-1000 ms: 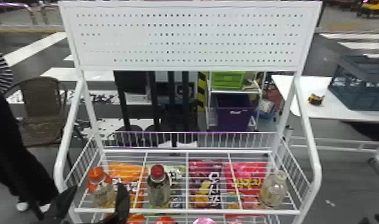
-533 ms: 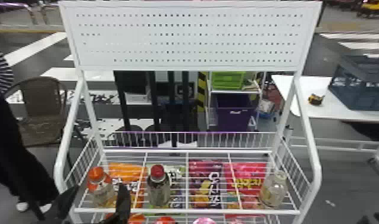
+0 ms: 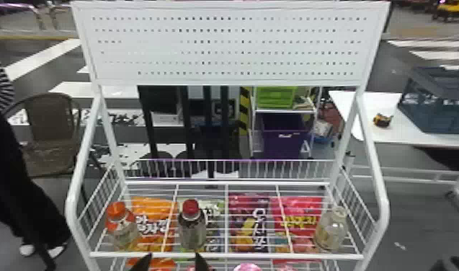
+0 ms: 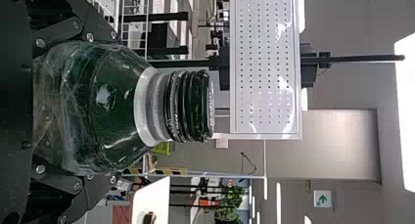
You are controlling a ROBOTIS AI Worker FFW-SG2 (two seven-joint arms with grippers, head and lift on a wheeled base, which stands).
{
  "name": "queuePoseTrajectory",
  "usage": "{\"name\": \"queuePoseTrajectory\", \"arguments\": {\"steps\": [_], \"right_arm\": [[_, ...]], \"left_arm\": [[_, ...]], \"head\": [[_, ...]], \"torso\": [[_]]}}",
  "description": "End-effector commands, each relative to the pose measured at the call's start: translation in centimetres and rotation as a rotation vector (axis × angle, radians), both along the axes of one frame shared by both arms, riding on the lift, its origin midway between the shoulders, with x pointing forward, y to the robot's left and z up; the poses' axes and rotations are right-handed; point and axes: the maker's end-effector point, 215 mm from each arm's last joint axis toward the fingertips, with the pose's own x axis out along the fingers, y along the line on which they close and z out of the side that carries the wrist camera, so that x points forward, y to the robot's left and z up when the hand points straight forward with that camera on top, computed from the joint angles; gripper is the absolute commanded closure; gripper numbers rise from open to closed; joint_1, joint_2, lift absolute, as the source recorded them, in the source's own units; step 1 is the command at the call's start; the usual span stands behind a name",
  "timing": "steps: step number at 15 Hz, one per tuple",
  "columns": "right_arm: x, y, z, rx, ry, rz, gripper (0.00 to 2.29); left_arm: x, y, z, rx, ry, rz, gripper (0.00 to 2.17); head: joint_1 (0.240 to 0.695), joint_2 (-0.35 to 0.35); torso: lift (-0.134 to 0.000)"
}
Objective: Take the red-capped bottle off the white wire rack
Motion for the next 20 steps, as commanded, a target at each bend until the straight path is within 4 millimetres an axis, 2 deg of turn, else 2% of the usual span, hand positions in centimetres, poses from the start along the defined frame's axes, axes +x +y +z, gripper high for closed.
{"name": "queuePoseTrajectory", "arguments": {"steps": [1, 5, 7, 16, 20], "right_arm": [[0.0, -0.2, -0.3, 0.003, 0.006, -0.003, 0.57], [-0.1, -0.3, -0.5, 0.003, 0.01, -0.005, 0.57], [-0.2, -0.3, -0.4, 0.004, 0.008, -0.006, 0.57], [-0.1, -1.3, -0.4, -0.008, 0.013, -0.02, 0.57], [-1.0, -3.0, 0.4, -0.017, -0.006, -0.032, 0.57]], "left_arm": [[1.0, -2.5, -1.6, -0.025, -0.01, -0.024, 0.13], [3.6, -3.7, -3.8, -0.01, -0.004, -0.017, 0.13], [4.9, -3.4, -4.8, 0.003, -0.007, 0.01, 0.13], [10.0, -2.6, -5.4, 0.019, -0.018, 0.04, 0.13], [12.1, -1.1, -5.7, 0.022, -0.041, 0.065, 0.13]], "head": [[0.499, 0.0], [0.499, 0.0], [0.499, 0.0], [0.499, 0.0], [0.499, 0.0]], "torso": [[0.0], [0.0], [0.0], [0.0], [0.0]]}}
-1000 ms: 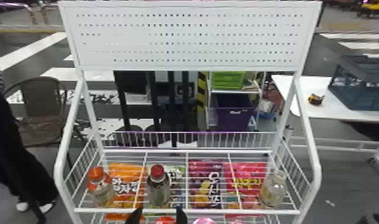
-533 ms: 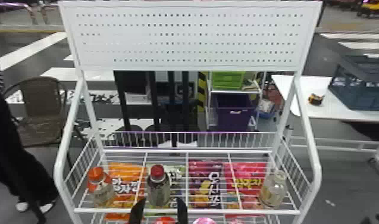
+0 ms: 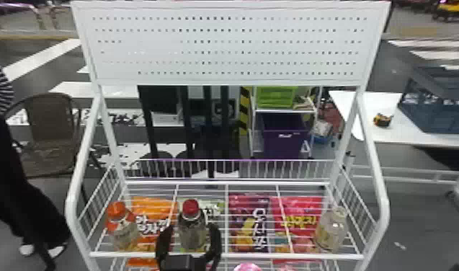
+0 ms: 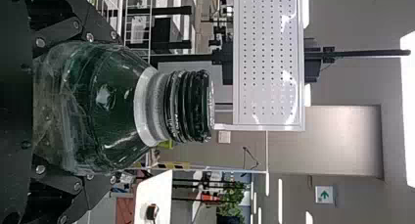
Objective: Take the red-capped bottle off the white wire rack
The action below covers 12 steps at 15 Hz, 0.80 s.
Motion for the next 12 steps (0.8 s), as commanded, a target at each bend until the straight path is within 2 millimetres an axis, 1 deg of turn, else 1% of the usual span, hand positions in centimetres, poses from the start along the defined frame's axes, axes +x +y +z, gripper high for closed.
{"name": "queuePoseTrajectory", "arguments": {"steps": [1, 3, 4, 5, 6, 7, 10, 12], "right_arm": [[-0.9, -1.6, 0.8, -0.009, -0.021, -0.02, 0.57], [-1.7, -3.0, 1.6, -0.018, -0.038, -0.032, 0.57], [-1.9, -3.3, 1.7, -0.022, -0.04, -0.034, 0.57], [-2.0, -3.4, 1.8, -0.026, -0.042, -0.034, 0.57], [-2.0, -3.4, 1.8, -0.024, -0.04, -0.035, 0.57], [-1.9, -3.3, 1.8, -0.023, -0.042, -0.034, 0.57], [-1.5, -2.9, 2.0, -0.022, -0.05, -0.027, 0.57], [-1.0, -2.5, 1.5, -0.013, -0.03, -0.021, 0.57]], "left_arm": [[1.5, 1.1, 0.1, -0.008, -0.016, 0.018, 0.13], [3.0, 2.3, 0.2, -0.01, -0.021, 0.032, 0.16], [3.4, 2.4, 0.5, -0.013, -0.029, 0.032, 0.37], [3.6, 2.4, 1.1, -0.021, -0.042, 0.021, 0.94], [3.7, 2.4, 1.8, -0.036, -0.052, 0.018, 1.75], [3.5, 2.1, 1.9, -0.044, -0.044, 0.013, 1.96], [1.6, 0.1, 3.6, -0.055, -0.017, -0.024, 1.96], [-0.2, -1.1, 5.1, -0.031, 0.034, -0.05, 1.96]], "head": [[0.499, 0.0], [0.499, 0.0], [0.499, 0.0], [0.499, 0.0], [0.499, 0.0], [0.499, 0.0], [0.499, 0.0], [0.499, 0.0]], "torso": [[0.0], [0.0], [0.0], [0.0], [0.0], [0.0], [0.0], [0.0]]}}
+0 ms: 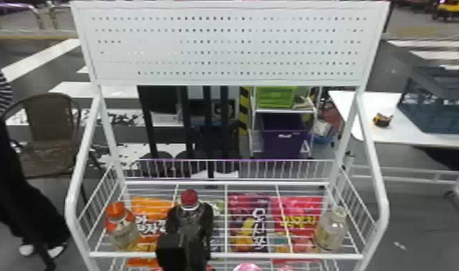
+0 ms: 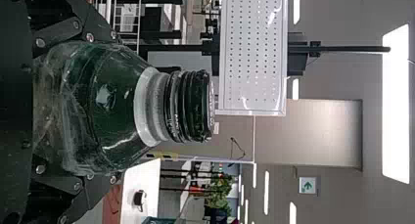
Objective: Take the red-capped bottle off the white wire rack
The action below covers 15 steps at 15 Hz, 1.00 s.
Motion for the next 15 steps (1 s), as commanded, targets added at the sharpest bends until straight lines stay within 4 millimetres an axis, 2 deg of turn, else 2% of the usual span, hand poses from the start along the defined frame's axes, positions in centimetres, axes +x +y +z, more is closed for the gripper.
{"name": "queuePoseTrajectory", "arguments": {"steps": [1, 3, 5, 6, 9, 11, 14, 15], "right_arm": [[0.5, 0.5, -0.4, 0.011, 0.011, 0.007, 0.57], [1.1, 1.3, -1.1, 0.021, 0.032, 0.018, 0.57], [1.4, 1.9, -1.4, 0.024, 0.038, 0.028, 0.57], [1.6, 2.3, -1.5, 0.027, 0.041, 0.034, 0.57], [1.9, 2.8, -2.1, 0.035, 0.058, 0.041, 0.57], [2.0, 3.0, -2.4, 0.036, 0.065, 0.045, 0.57], [2.0, 3.3, -2.9, 0.044, 0.083, 0.049, 0.57], [2.1, 3.4, -3.3, 0.048, 0.095, 0.05, 0.57]], "left_arm": [[-2.1, -1.2, 2.0, 0.03, 0.051, -0.037, 1.96], [-4.2, -1.5, 4.4, 0.057, 0.067, -0.069, 1.96], [-6.0, -1.1, 6.1, 0.097, 0.081, -0.081, 1.95], [-6.9, -1.0, 7.6, 0.105, 0.056, -0.083, 1.95], [-8.7, 2.7, 9.4, 0.115, 0.048, -0.047, 1.95], [-9.5, 4.7, 9.8, 0.126, 0.047, -0.031, 1.95], [-10.2, 8.3, 10.9, 0.131, 0.019, 0.005, 1.95], [-10.4, 8.9, 11.4, 0.126, 0.0, 0.011, 1.95]], "head": [[0.499, 0.0], [0.499, 0.0], [0.499, 0.0], [0.499, 0.0], [0.499, 0.0], [0.499, 0.0], [0.499, 0.0], [0.499, 0.0]], "torso": [[0.0], [0.0], [0.0], [0.0], [0.0], [0.0], [0.0], [0.0]]}}
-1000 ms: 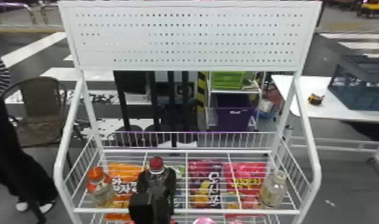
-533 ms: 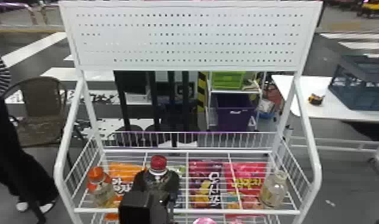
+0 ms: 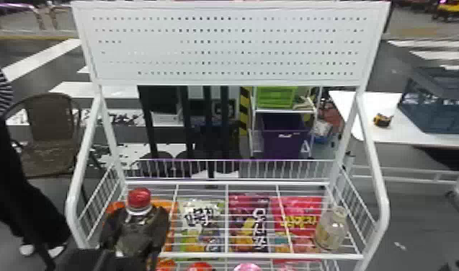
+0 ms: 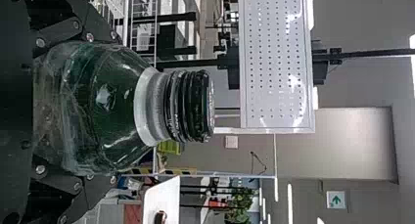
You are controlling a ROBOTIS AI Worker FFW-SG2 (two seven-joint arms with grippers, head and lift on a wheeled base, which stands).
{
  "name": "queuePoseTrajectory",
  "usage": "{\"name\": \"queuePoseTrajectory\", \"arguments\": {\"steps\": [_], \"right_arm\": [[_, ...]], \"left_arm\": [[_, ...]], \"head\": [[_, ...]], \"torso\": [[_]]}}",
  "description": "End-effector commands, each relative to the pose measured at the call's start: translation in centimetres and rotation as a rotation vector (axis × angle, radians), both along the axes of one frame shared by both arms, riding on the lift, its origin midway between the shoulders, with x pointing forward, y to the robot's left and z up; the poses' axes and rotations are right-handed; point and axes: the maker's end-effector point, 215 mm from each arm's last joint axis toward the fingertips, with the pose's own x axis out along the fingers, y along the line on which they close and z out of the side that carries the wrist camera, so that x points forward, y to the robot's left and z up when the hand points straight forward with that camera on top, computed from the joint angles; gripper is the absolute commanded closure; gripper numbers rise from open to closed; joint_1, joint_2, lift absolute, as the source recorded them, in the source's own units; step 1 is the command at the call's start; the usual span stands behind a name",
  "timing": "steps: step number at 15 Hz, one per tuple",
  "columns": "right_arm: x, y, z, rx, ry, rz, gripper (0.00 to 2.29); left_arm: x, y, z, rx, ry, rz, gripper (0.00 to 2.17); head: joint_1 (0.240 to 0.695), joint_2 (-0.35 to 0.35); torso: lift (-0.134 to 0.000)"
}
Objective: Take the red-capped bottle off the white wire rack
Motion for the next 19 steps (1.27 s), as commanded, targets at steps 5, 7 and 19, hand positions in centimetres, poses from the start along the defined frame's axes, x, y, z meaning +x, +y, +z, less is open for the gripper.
{"name": "queuePoseTrajectory", "arguments": {"steps": [5, 7, 19], "right_arm": [[0.3, 1.2, -0.4, 0.02, 0.021, 0.017, 0.57], [0.4, 1.7, -0.6, 0.019, 0.025, 0.026, 0.57], [0.3, 2.3, -0.3, 0.019, 0.017, 0.035, 0.57]], "left_arm": [[-0.9, 1.8, 1.7, 0.022, -0.053, 0.016, 1.95], [-1.0, 1.7, 2.0, 0.02, -0.059, 0.014, 1.95], [-1.5, 1.5, 3.0, 0.008, -0.071, 0.013, 1.95]], "head": [[0.499, 0.0], [0.499, 0.0], [0.499, 0.0]], "torso": [[0.0], [0.0], [0.0]]}}
